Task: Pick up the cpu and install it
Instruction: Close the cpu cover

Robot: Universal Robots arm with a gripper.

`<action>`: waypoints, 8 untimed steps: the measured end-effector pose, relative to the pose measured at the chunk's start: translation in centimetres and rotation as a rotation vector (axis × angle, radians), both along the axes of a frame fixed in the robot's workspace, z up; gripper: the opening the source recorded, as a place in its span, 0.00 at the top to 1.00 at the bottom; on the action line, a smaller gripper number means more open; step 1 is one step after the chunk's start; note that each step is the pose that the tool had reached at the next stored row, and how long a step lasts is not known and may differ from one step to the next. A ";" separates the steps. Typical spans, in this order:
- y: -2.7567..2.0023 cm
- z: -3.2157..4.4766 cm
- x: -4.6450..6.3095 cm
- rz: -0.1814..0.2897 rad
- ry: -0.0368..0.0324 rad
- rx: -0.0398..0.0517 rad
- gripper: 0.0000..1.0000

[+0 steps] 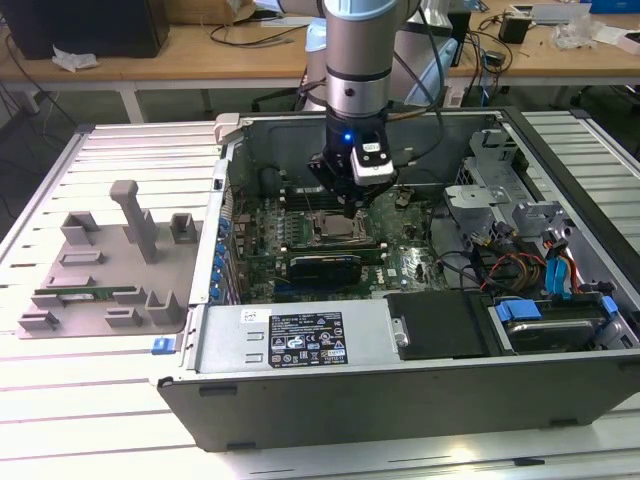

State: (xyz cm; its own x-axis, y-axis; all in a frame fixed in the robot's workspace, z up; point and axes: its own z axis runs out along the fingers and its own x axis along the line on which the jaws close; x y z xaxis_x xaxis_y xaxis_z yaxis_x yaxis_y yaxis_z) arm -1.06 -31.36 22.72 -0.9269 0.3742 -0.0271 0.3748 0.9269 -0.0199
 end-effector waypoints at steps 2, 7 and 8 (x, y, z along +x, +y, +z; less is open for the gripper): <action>0.00 -0.05 0.0 0.070 0.0000 0.0000 0.89; 0.00 -0.18 0.0 0.253 -0.0001 0.0001 0.89; 0.00 -0.21 0.0 0.271 -0.0001 0.0002 0.89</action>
State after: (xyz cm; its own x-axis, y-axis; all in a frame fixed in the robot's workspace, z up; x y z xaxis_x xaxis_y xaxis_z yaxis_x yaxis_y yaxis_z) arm -1.06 -31.35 22.52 -0.9932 0.1128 -0.0272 0.1134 0.9934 -0.0197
